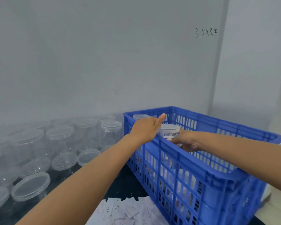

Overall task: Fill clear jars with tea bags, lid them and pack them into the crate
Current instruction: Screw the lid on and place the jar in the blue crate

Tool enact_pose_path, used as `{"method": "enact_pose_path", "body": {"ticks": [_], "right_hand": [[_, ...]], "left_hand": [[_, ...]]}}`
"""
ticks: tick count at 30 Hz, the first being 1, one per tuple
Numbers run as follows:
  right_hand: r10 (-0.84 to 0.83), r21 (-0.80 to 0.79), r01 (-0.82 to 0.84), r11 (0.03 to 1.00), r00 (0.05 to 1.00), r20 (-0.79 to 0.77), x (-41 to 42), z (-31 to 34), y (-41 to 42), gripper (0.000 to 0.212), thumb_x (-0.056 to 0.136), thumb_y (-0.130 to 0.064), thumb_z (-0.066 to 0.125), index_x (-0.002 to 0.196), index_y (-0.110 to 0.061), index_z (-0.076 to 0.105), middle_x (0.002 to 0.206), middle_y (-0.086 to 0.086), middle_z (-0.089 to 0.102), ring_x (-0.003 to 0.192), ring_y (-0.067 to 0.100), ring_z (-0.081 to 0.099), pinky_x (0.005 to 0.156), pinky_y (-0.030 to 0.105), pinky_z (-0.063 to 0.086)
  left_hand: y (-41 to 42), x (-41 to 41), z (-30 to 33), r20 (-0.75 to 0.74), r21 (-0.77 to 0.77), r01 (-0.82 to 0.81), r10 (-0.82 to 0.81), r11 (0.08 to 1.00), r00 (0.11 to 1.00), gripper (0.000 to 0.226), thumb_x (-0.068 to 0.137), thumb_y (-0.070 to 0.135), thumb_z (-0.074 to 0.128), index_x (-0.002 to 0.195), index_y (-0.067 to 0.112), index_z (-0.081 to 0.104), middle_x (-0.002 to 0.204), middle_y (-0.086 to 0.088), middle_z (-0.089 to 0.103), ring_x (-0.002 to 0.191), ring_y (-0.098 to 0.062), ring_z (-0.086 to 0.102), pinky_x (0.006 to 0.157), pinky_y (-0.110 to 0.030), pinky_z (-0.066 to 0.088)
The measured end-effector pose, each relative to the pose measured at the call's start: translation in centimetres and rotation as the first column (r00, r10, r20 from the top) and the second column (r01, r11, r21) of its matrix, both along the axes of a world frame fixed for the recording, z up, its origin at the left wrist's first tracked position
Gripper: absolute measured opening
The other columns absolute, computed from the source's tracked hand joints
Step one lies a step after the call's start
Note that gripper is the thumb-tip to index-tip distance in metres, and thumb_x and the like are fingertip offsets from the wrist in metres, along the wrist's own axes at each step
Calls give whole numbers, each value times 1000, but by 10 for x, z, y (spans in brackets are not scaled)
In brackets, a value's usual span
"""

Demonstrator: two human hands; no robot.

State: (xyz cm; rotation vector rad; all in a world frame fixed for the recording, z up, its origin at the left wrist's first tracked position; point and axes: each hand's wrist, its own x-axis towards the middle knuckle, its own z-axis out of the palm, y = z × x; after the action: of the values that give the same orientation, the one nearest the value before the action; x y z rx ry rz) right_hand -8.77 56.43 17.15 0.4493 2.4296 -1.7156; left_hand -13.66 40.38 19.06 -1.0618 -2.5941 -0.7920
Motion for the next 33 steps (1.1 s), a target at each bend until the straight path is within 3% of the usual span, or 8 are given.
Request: {"method": "enact_pose_path", "body": {"ticks": [3, 7, 11, 14, 17, 21, 28, 33], "right_hand": [[-3, -46, 3, 999, 1000, 12, -7, -5, -1, 54, 86, 6, 63, 133, -17, 50, 126, 14, 60, 114, 33, 57, 94, 51, 49], [104, 76, -103, 992, 995, -9, -6, -7, -8, 26, 92, -19, 64, 117, -17, 59, 81, -2, 66, 66, 10, 62, 61, 29, 51], [116, 141, -125, 982, 991, 71, -5, -5, -7, 9, 96, -15, 56, 105, -15, 59, 73, 1, 64, 48, 7, 61, 48, 23, 49], [105, 204, -135, 970, 983, 150, -3, -4, -8, 8, 98, -17, 53, 102, -16, 59, 69, 0, 64, 42, 8, 59, 46, 23, 49], [88, 232, -139, 963, 972, 218, 1, 0, -10, 11, 100, -18, 49, 103, -15, 60, 82, 3, 64, 56, 13, 63, 53, 27, 53], [43, 323, -163, 932, 936, 349, 1, 2, -7, 36, 99, -17, 51, 134, -10, 47, 131, 15, 53, 113, 34, 58, 97, 48, 48], [-17, 281, -291, 914, 666, 746, 15, 7, 9, 37, 102, -28, 43, 128, -4, 53, 144, 16, 43, 136, 33, 40, 115, 43, 26], [-33, 342, -288, 894, 721, 693, 14, 0, 6, 49, 100, -24, 49, 62, -5, 75, 70, 7, 71, 58, 20, 69, 63, 30, 57]], "left_hand": [[2, -5, -1, -93, -150, -22, 8, 988, 996, 61, 104, 47, 16, 109, 9, 63, 96, -15, 66, 86, -31, 61, 84, -42, 50], [5, -4, -6, -279, -287, -81, -2, 955, 960, 34, 107, 30, 27, 112, 15, 58, 66, -6, 45, 63, -23, 47, 61, -35, 38], [9, -1, -2, -255, -308, -142, 63, 941, 965, 46, 102, 52, 17, 98, 36, 59, 66, 1, 38, 79, -23, 45, 75, -36, 35], [13, 0, -7, -341, -342, -180, 57, 922, 938, 45, 106, 27, 33, 146, 46, 25, 81, -5, 48, 105, -31, 50, 80, -37, 40], [11, -2, -9, -368, -395, -144, -12, 907, 930, 78, 101, 11, 40, 150, 39, -14, 100, -8, 54, 107, -33, 49, 85, -40, 41], [10, 4, -8, -231, -251, -48, -12, 967, 973, 41, 108, 22, 25, 140, 38, 43, 101, -6, 62, 98, -24, 56, 102, -45, 37], [3, 2, -5, -121, -226, 43, -72, 973, 990, 44, 108, 20, 20, 141, 28, 47, 84, -10, 63, 67, -17, 52, 94, -44, 42], [2, -2, -6, -121, -177, 40, -61, 983, 991, 45, 106, 10, 26, 149, 22, 34, 103, -12, 67, 52, -10, 29, 87, -42, 45]]}}
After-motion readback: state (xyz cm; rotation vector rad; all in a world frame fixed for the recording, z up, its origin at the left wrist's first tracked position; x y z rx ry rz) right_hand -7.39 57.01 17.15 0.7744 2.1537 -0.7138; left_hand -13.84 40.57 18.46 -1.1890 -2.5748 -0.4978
